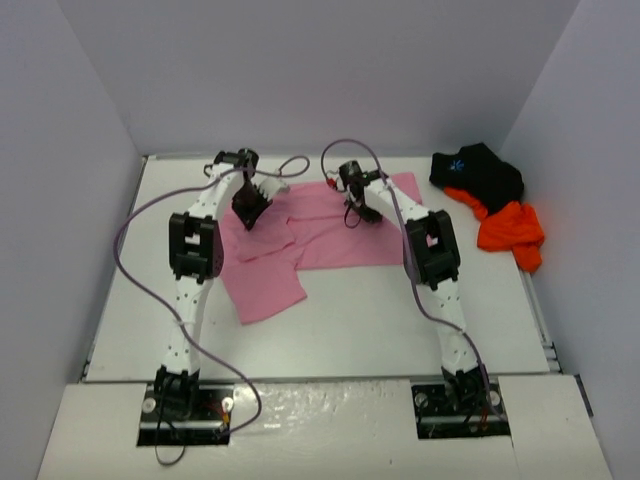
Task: Fold and stack the t-shirts
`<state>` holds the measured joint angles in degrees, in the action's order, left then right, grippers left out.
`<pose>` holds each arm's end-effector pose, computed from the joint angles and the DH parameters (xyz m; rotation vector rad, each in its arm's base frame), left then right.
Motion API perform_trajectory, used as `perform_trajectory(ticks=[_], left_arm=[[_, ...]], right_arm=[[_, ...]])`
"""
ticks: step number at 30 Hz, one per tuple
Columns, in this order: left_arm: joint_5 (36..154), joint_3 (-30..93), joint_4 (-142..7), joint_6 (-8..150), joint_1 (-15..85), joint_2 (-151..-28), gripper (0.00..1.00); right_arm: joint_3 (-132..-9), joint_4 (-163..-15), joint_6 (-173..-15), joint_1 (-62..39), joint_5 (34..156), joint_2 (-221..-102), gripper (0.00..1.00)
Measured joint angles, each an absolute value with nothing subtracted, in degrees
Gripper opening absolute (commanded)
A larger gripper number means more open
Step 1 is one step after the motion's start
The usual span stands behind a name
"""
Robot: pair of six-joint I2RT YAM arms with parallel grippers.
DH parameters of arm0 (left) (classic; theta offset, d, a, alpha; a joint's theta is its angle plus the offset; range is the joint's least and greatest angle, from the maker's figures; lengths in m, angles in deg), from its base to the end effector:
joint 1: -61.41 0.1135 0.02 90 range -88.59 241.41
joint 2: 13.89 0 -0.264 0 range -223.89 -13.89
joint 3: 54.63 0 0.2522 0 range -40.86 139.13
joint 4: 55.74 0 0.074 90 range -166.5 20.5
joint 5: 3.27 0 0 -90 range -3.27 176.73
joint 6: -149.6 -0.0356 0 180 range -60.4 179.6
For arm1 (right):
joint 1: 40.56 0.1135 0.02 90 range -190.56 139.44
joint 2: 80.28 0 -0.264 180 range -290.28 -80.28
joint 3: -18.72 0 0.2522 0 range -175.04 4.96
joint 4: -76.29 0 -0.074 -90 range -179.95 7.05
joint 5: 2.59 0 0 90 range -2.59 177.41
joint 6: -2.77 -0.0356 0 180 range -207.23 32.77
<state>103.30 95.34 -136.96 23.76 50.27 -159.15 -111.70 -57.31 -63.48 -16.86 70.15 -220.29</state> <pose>0.5019 -0.1092 0.1795 1.1738 2.5784 -0.3313 0.4908 0.2039 0.1516 -0.9081 2.3573 -0.3833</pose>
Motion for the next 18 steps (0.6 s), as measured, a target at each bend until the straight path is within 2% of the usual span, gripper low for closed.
perform_trajectory(ticks=[9, 11, 13, 16, 18], left_arm=[[100.2, 97.0, -133.6, 26.1, 50.5, -160.1, 0.01], [99.9, 96.7, -132.3, 26.7, 50.7, -160.0, 0.1], [99.6, 95.7, -130.7, 27.2, 51.0, -159.5, 0.12], [98.8, 93.7, -128.0, 28.4, 51.6, -158.4, 0.32], [97.8, 92.4, -126.0, 29.3, 51.8, -157.7, 0.43]], right_arm=[[-114.1, -58.1, -63.8, -16.8, 68.1, -222.1, 0.0], [-114.1, -58.1, -63.9, -16.8, 68.1, -222.1, 0.03], [-114.1, -58.1, -63.8, -16.8, 68.1, -222.1, 0.12], [-114.2, -58.8, -63.8, -16.8, 67.4, -222.1, 0.31], [-114.3, -59.3, -63.5, -16.8, 66.3, -222.1, 0.38]])
